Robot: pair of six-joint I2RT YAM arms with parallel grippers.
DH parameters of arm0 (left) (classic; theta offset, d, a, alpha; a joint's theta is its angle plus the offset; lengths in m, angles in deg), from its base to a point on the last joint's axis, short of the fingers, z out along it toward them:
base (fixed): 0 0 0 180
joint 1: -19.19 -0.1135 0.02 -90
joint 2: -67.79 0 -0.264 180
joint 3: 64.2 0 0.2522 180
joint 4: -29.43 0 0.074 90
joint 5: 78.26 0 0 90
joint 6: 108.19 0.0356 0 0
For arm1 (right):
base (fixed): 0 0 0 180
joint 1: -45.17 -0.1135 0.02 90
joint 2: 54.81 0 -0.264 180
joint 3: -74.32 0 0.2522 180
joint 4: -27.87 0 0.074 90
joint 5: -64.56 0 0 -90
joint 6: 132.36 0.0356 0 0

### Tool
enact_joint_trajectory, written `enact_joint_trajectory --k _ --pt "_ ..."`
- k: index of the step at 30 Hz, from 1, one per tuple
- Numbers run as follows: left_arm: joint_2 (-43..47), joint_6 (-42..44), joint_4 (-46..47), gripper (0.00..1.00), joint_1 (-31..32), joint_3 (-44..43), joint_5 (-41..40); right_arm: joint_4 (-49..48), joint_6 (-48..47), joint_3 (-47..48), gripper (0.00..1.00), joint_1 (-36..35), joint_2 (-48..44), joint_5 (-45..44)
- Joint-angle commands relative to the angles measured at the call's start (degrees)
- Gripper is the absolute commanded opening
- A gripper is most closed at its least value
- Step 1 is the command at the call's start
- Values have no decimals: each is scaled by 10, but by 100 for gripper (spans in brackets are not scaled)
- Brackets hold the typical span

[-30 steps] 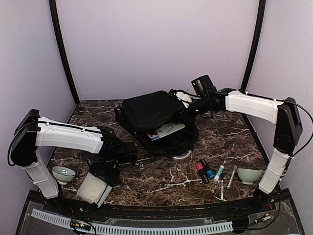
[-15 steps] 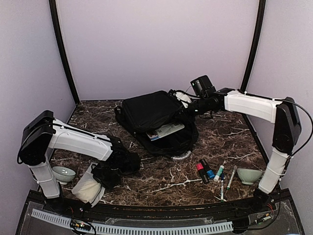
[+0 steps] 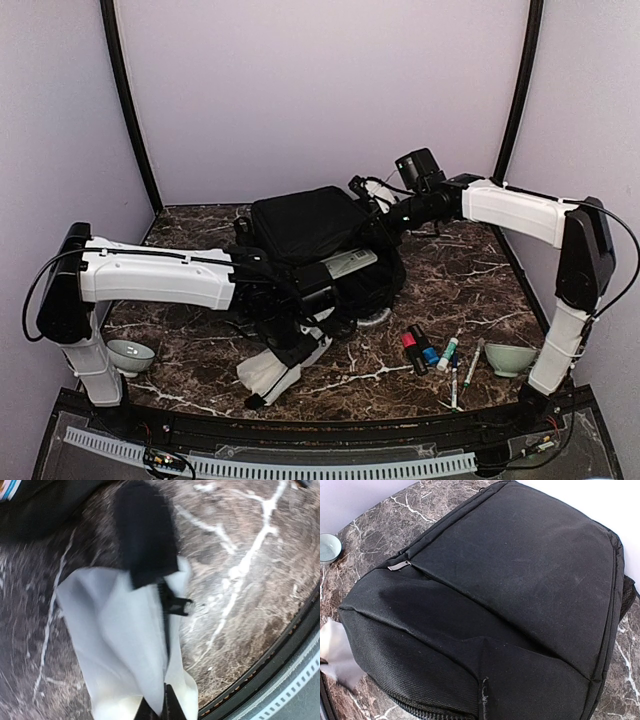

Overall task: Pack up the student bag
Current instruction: Move the pencil case to the corner of the board.

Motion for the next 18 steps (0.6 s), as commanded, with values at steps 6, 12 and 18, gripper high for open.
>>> enact_joint_trajectory --k 6,12,18 --pt "-49 81 -27 41 17 -26 -48 -25 24 17 0 12 -7 39" --pt "6 152 62 57 73 51 -107 -29 30 16 0 13 -1 55" --pt "-9 170 96 63 93 120 -155 -29 35 13 0 12 1 62"
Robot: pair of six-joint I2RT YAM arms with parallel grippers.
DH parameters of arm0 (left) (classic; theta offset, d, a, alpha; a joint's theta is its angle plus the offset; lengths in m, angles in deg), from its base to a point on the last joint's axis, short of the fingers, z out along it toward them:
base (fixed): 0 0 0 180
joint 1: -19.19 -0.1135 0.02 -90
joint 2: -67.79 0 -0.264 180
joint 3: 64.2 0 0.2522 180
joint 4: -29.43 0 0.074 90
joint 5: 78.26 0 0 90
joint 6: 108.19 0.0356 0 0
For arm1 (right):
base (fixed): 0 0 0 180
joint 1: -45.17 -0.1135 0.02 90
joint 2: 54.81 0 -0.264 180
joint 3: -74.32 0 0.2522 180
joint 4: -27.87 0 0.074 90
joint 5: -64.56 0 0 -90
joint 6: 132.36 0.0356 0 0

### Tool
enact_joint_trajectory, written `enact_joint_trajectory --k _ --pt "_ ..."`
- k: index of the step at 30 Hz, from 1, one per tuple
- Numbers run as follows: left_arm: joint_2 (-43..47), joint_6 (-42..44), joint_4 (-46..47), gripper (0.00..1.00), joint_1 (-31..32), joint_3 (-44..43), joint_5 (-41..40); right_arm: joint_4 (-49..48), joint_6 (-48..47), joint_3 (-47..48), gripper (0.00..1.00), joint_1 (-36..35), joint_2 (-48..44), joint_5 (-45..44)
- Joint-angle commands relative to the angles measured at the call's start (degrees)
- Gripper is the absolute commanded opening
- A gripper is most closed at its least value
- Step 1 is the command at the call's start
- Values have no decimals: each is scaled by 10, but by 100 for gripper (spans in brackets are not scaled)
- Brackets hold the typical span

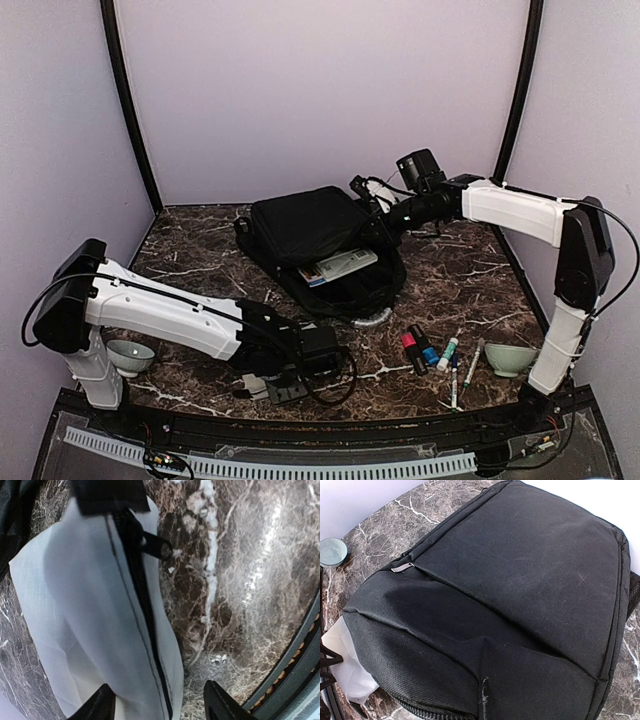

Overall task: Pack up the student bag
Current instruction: Move the pencil case to the corner of the board, then grab the pencil case at the corner of the board.

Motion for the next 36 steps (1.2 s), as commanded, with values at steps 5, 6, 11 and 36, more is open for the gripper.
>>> enact_joint_trajectory --k 5,6,11,36 --pt "-41 19 34 64 -1 27 -128 -31 19 6 0 4 -10 35" --pt "-48 19 36 64 0 25 -142 -30 19 5 0 4 -10 36" --pt "-67 14 38 54 -2 21 -202 -31 20 0 0 4 -11 41" --pt "38 230 247 0 -6 -108 -228 -32 59 11 0 4 -10 56"
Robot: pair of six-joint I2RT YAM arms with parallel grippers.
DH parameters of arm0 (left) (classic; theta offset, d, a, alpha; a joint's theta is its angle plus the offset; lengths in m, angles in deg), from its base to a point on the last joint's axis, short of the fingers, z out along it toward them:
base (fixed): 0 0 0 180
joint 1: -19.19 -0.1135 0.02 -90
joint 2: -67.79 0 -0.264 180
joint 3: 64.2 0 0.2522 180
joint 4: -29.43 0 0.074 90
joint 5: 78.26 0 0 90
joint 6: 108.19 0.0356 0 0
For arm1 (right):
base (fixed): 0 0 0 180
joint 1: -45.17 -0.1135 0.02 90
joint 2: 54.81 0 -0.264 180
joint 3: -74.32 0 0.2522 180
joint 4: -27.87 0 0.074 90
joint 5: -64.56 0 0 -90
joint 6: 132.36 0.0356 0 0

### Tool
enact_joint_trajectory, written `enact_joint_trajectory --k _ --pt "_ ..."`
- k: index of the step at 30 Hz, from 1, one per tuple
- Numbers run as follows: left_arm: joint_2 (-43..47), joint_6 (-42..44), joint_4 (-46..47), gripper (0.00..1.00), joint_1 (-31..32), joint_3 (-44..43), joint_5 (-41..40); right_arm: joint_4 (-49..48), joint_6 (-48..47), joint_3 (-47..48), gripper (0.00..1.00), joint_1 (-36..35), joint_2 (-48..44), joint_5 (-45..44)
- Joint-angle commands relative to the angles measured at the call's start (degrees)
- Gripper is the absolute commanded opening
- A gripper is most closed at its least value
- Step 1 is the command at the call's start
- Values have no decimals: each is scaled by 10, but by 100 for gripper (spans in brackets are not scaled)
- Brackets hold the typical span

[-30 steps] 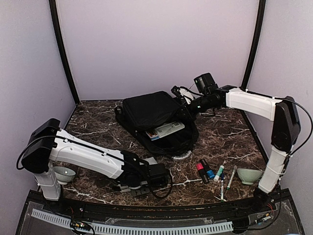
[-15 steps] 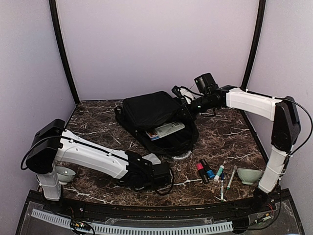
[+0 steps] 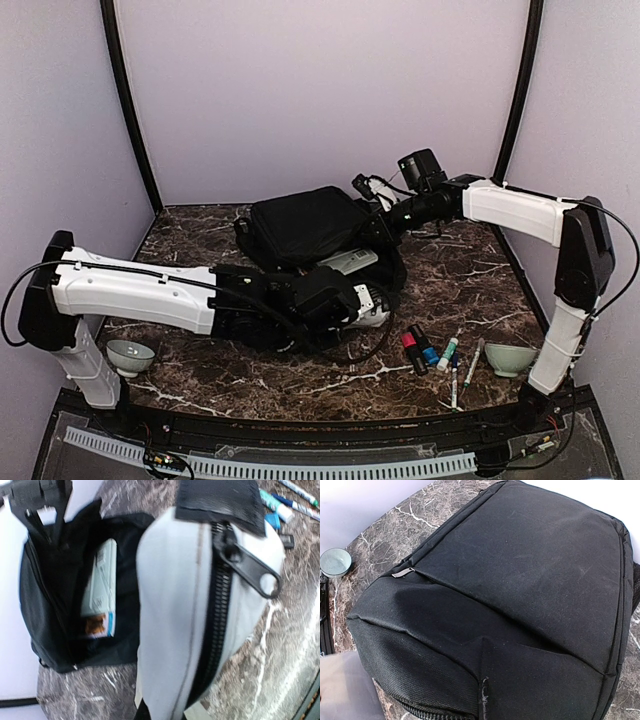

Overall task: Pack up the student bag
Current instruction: Grab the pencil case at the corner of the board, then place the pencil case in the largest pocket of the bag.

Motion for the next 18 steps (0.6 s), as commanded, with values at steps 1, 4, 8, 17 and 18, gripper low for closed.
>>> enact_joint_trajectory --k 1,4,8,17,18 --pt "-28 112 119 0 -7 -39 -69 -26 22 14 0 2 -11 44" --pt "-56 189 192 0 -21 -48 -93 -22 25 17 0 2 -14 48" --pt "-83 282 285 0 -54 -49 -91 -21 28 18 0 2 -22 52" --pt "-149 444 461 0 -117 -40 -99 -28 43 22 0 0 -51 64" --pt "-158 453 471 0 -124 -41 -100 -28 45 23 0 0 -53 67"
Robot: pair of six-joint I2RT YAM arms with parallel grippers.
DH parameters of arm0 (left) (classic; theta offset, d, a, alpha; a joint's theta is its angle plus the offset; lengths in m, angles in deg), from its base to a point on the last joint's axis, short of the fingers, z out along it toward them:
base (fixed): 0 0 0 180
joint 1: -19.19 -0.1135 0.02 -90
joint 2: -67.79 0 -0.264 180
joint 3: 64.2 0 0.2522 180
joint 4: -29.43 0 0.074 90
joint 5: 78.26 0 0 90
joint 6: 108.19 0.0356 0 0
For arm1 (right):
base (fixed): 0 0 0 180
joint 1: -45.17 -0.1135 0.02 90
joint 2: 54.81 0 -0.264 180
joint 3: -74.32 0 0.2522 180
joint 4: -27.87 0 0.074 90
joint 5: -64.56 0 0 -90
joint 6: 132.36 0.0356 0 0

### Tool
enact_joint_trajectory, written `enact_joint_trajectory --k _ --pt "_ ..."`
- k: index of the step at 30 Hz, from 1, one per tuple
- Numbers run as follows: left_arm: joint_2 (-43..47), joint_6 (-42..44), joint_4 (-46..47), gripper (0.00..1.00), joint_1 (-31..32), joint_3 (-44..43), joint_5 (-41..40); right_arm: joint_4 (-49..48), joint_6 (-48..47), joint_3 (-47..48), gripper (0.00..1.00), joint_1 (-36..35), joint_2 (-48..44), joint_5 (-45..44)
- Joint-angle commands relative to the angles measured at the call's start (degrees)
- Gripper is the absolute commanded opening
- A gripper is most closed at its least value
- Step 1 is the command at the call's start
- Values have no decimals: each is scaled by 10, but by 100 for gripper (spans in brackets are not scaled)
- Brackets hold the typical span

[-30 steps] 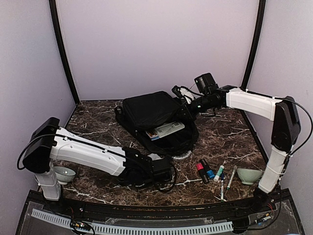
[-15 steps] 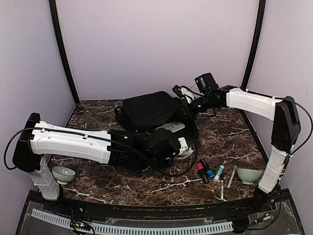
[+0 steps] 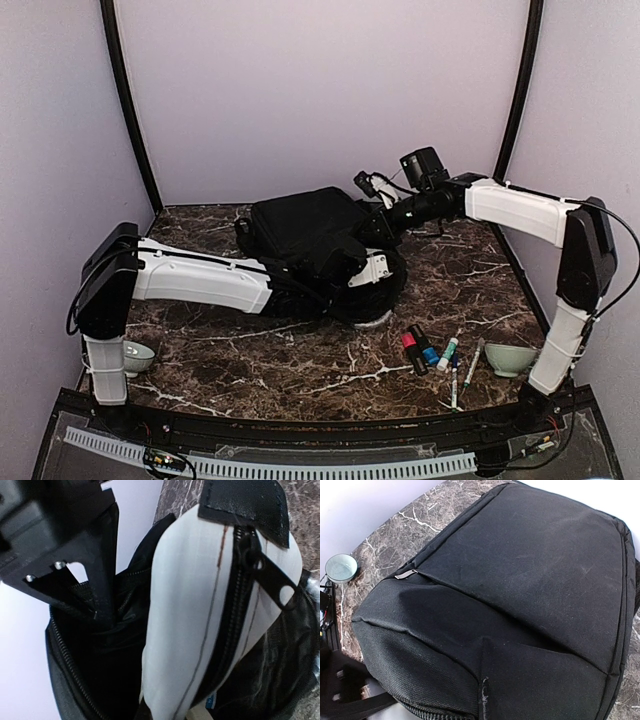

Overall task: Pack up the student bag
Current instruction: Place the pencil case in the largest pocket of the bag.

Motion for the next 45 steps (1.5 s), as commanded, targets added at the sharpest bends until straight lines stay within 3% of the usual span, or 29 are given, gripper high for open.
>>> enact_joint_trajectory --k 1,14,19,23,32,35,37,45 --pt "-22 98 143 0 -19 -11 -28 -29 26 24 0 -2 -50 58" --pt "-144 207 303 0 -89 -25 -55 -41 41 30 0 -8 -68 132" --pt "-184 197 295 0 -124 -55 -72 -46 42 24 0 -10 -76 144" --pt "-222 152 229 0 -152 -113 -71 -50 47 24 0 -10 -76 158" --pt "-245 99 177 1 -152 -127 -74 -48 41 17 0 -9 -68 148" --pt "-206 75 171 32 -138 -109 -71 -48 39 14 0 -9 -59 140" --pt "-178 49 164 45 -124 -94 -67 -48 36 13 0 -7 -53 136" --pt "-64 -78 36 60 -58 -50 9 -48 34 11 0 11 -27 123"
